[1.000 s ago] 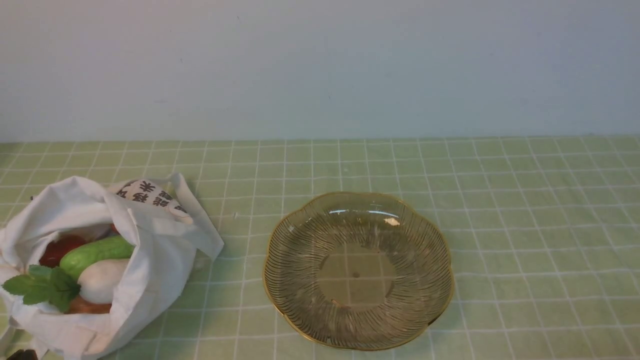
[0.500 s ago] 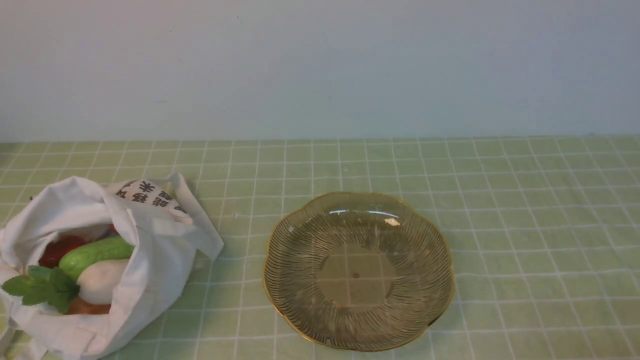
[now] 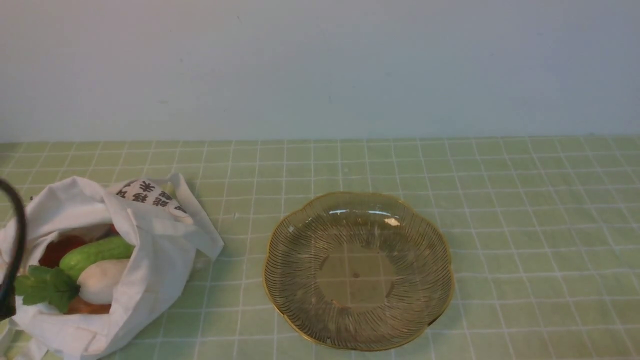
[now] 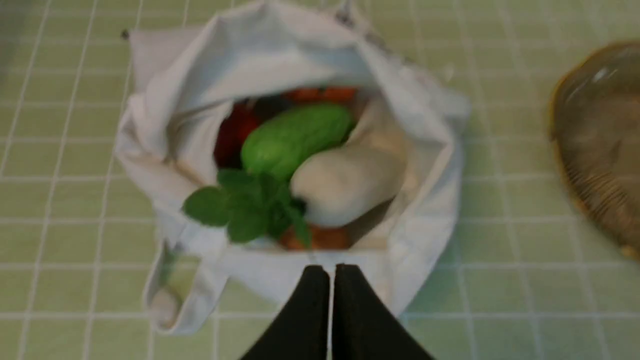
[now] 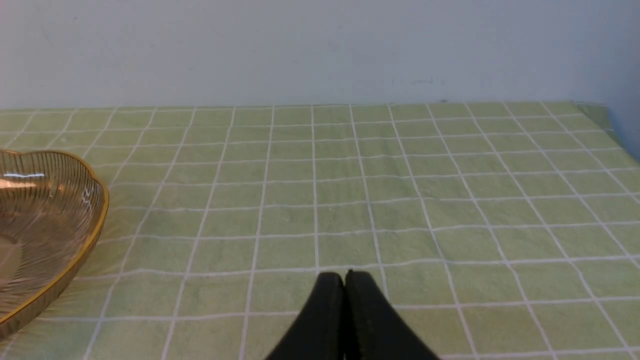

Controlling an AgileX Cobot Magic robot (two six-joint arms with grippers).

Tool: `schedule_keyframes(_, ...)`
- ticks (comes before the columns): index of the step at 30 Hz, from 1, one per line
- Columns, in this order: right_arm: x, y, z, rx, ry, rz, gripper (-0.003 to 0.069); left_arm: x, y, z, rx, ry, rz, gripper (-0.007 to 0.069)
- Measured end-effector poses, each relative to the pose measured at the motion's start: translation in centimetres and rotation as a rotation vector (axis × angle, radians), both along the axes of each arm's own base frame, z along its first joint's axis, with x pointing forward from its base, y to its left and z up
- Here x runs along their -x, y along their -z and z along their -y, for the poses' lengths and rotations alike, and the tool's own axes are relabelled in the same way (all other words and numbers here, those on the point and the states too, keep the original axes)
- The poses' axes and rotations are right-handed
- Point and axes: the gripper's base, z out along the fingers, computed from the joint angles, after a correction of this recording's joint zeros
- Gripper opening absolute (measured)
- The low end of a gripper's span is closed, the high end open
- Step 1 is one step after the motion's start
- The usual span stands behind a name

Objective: Take vegetables from bag on green coffee tablecloth place on plate.
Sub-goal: 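Reach the gripper into the cloth bag toward the vegetables inside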

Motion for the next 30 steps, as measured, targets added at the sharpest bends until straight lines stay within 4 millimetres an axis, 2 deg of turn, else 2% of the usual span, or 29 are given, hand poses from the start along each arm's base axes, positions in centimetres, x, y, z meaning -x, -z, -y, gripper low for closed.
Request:
schedule_keyframes(4,0.0,0.0,0.0,0.000,0.000,0.000,-0.0016,-2.5,0.1,-0.2,-0.037,-0.011,-0.156,0.0000)
schedule_keyframes(7,0.0,0.0,0.0,0.000,0.000,0.000,-0.0016,-5.5,1.0,0.0,-0.029,0.004,-0.305,0.0009)
schedule_keyframes(9,0.0,0.0,0.0,0.000,0.000,0.000,-0.0016,-7.4,1.7,0.3,-0.012,0.028,-0.366,0.0009)
schedule_keyframes(10,0.0,0.0,0.0,0.000,0.000,0.000,-0.0016,-7.6,1.7,0.3,-0.012,0.034,-0.368,0.0009)
schedule_keyframes(12,0.0,0.0,0.0,0.000,0.000,0.000,-0.0016,-9.7,2.6,0.8,0.015,0.070,-0.426,0.0009)
schedule_keyframes(17,0.0,0.0,0.0,0.000,0.000,0.000,-0.0016,-10.8,3.0,0.9,0.025,0.080,-0.449,0.0015)
schedule_keyframes(21,0.0,0.0,0.0,0.000,0.000,0.000,-0.0016,-10.9,2.9,0.6,-0.019,0.080,-0.445,0.0063)
schedule_keyframes(25,0.0,0.0,0.0,0.000,0.000,0.000,-0.0016,-11.2,2.8,0.1,-0.076,0.078,-0.413,0.0232)
schedule_keyframes(26,0.0,0.0,0.0,0.000,0.000,0.000,-0.0016,-11.2,2.8,0.1,-0.077,0.078,-0.413,0.0232)
schedule_keyframes(27,0.0,0.0,0.0,0.000,0.000,0.000,-0.0016,-11.3,2.9,0.0,-0.089,0.078,-0.413,0.0282)
schedule_keyframes(30,0.0,0.0,0.0,0.000,0.000,0.000,-0.0016,-12.1,3.9,-0.2,-0.115,0.076,-0.455,0.0412)
